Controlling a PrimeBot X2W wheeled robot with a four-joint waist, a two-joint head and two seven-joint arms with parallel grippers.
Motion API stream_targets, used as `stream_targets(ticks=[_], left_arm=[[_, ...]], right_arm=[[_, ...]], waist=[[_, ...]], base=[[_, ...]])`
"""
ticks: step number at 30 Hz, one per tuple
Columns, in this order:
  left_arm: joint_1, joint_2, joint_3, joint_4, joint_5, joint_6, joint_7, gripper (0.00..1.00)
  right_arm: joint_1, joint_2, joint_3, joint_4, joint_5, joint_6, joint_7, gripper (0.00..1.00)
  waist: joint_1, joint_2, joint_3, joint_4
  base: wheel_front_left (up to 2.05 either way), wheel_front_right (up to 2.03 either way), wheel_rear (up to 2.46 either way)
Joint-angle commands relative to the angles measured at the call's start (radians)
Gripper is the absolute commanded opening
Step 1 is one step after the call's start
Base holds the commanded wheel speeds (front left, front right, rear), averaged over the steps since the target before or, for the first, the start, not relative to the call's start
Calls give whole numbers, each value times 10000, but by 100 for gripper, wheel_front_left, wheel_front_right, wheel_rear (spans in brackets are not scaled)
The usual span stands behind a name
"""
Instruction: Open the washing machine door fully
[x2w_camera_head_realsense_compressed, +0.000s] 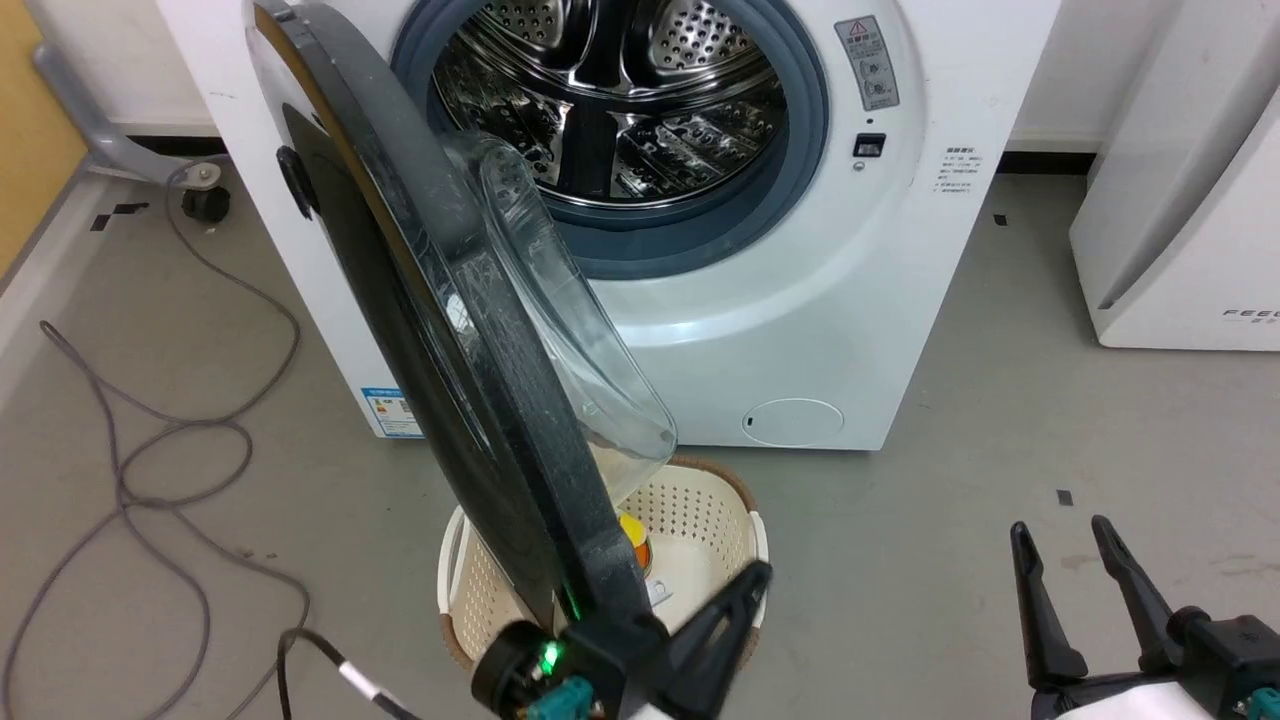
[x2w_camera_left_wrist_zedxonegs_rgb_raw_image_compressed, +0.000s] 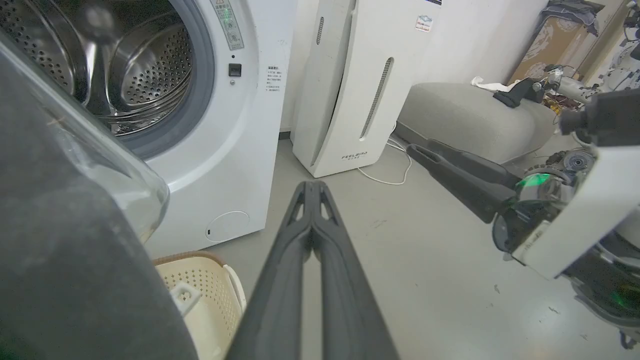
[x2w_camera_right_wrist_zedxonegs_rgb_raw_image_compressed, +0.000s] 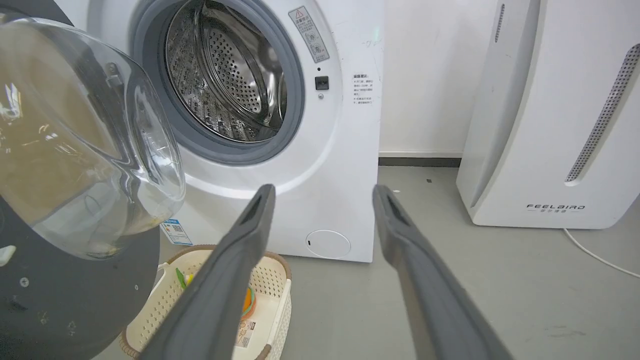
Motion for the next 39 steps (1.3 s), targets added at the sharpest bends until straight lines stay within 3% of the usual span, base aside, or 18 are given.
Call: stream_targets(ticks=[1,9,17,28,39], left_arm=[[-269,-43,106,217,88,127,-158,0],[-737,-146,383,1109,125,758,-640,0],[-522,-119,434,1189,95,1016,-673,0],[344,79,582,513,-9,1569,-517,0],[1171,271,1057,-306,-122,2298,-528,0]], right_arm=[[37,43,26,27,-26,6,13,100],[87,43,-58,60,-22,6,15,100],[69,43,-78,121,-10,6,-8,100],[153,43,-95,219,21,6,-45,100],[311,43,-154,84,-77,6,19,100]], waist=[[0,0,3,-37],[0,0,38,-108],[0,0,15,-13],[0,0,-167,352],[0,0,-393,1198]], base=[[0,0,0],[0,0,0],[0,0,0],[0,0,0],[0,0,0]])
